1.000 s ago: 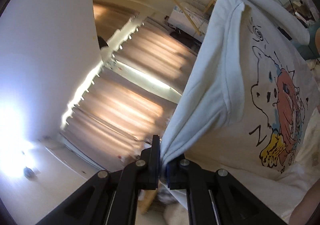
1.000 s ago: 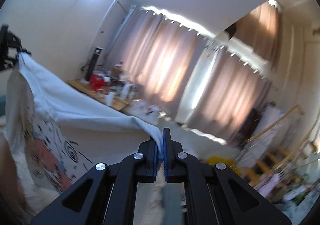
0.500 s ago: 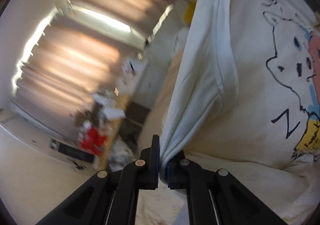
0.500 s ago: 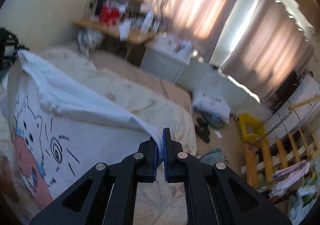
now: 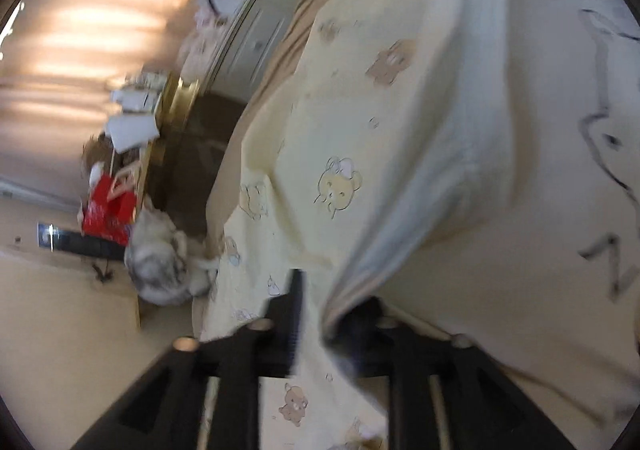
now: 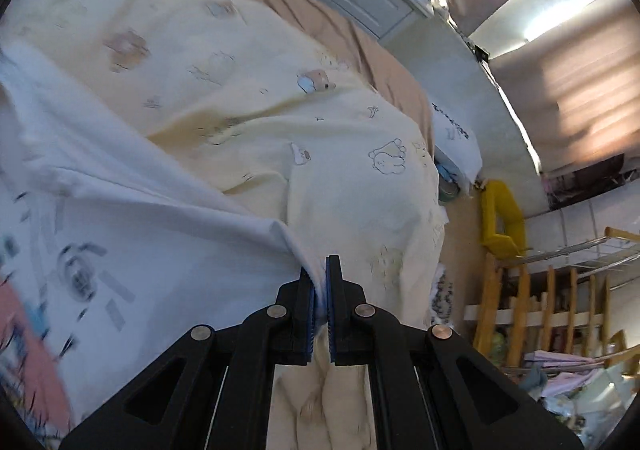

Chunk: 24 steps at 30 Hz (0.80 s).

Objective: Fold clothes
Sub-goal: 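Hold the white T-shirt up by both grippers and shake it open, then lay the white T-shirt flat on the duvet and open both grippers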

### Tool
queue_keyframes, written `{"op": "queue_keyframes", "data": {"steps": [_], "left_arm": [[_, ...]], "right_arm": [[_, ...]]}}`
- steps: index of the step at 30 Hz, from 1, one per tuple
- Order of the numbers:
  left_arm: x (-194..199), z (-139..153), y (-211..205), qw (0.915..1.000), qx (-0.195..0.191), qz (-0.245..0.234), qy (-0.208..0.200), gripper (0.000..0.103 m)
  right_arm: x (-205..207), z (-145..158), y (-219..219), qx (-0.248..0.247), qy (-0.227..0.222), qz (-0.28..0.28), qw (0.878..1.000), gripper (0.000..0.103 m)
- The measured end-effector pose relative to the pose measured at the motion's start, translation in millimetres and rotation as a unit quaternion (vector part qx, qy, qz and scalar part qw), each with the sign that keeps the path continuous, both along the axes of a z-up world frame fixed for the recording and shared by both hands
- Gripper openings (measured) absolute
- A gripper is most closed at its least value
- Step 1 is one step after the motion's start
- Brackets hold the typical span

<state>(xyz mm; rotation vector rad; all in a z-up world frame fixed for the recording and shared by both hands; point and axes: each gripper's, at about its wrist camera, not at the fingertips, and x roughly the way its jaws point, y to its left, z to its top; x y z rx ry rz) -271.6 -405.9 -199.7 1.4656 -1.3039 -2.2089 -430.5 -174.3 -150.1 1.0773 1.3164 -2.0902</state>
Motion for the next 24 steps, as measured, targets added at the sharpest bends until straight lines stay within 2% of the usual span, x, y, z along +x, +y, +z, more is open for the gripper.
{"op": "queue_keyframes", "data": {"steps": [2,3,4,5,6,8,9,10,11,14,15,16,17,18,20,21,23,24], "left_arm": [[-12.5,-10.8,-6.6,0.9999,-0.008,0.014,-0.006,0.036],[-16.4,-11.4,-9.3,0.9997,-0.004,0.019,-0.011,0.05],[-20.3,-12.0,-11.9,0.9996,0.0,0.024,-0.017,0.063],[-24.1,-12.6,-14.5,0.9993,0.004,0.03,-0.022,0.07],[-28.0,-13.2,-17.1,0.999,0.008,0.035,-0.027,0.082],[-32.3,-6.0,-25.4,0.9949,0.068,0.061,-0.043,0.084],[-34.1,1.3,-29.6,0.9928,0.088,0.067,-0.045,0.084],[-35.9,8.6,-33.8,0.9903,0.109,0.073,-0.048,0.085],[-33.9,13.8,-33.6,0.991,0.108,0.07,-0.036,0.086],[-26.2,27.1,-30.7,0.9928,0.105,0.056,-0.006,0.087],[-23.0,29.4,-28.3,0.9933,0.104,0.051,0.003,0.087],[-18.8,32.9,-26.4,0.9915,0.121,0.046,0.011,0.087],[-16.4,30.9,-26.3,0.9875,0.15,0.046,-0.014,0.087],[-14.0,28.8,-26.2,0.9821,0.179,0.047,-0.038,0.087],[-9.3,24.6,-26.1,0.9669,0.235,0.048,-0.087,0.087],[-7.3,14.9,-23.2,0.9666,0.222,0.051,-0.117,0.087],[-0.9,9.1,-14.7,0.9699,0.204,0.032,-0.129,0.087],[3.5,11.7,-10.3,0.9647,0.225,0.02,-0.135,0.087]], "right_arm": [[-10.5,-13.1,-11.0,0.017,0.009,-0.008,1.0,0.008],[-15.0,-16.6,-16.4,0.028,0.01,-0.011,0.999,0.013],[-19.5,-20.0,-21.7,0.039,0.01,-0.015,0.999,0.029],[-27.0,-18.9,-21.0,0.034,-0.013,-0.026,0.999,0.033],[-34.5,-17.9,-20.3,0.029,-0.036,-0.037,0.998,0.036],[-49.6,-15.8,-18.9,0.02,-0.082,-0.059,0.995,0.053],[-59.5,-12.0,-13.4,-0.001,-0.129,-0.077,0.989,0.053],[-65.0,-4.4,-8.9,-0.026,-0.151,-0.083,0.985,0.053],[-70.5,3.2,-4.4,-0.05,-0.173,-0.089,0.98,0.053],[-68.0,24.5,-0.4,-0.059,-0.139,-0.064,0.986,0.053],[-72.5,27.9,3.7,-0.075,-0.151,-0.075,0.983,0.054],[-76.9,31.3,7.8,-0.091,-0.162,-0.085,0.979,0.054],[-81.4,34.7,11.9,-0.107,-0.174,-0.096,0.974,0.054],[-86.3,34.6,19.1,-0.132,-0.222,-0.114,0.959,0.054],[-76.3,24.2,15.1,-0.098,-0.249,-0.101,0.958,0.054],[-71.3,19.1,13.1,-0.081,-0.262,-0.095,0.957,0.054],[-61.2,8.8,9.2,-0.046,-0.287,-0.082,0.953,0.054],[-56.2,3.6,7.2,-0.029,-0.3,-0.075,0.951,0.054]]}}
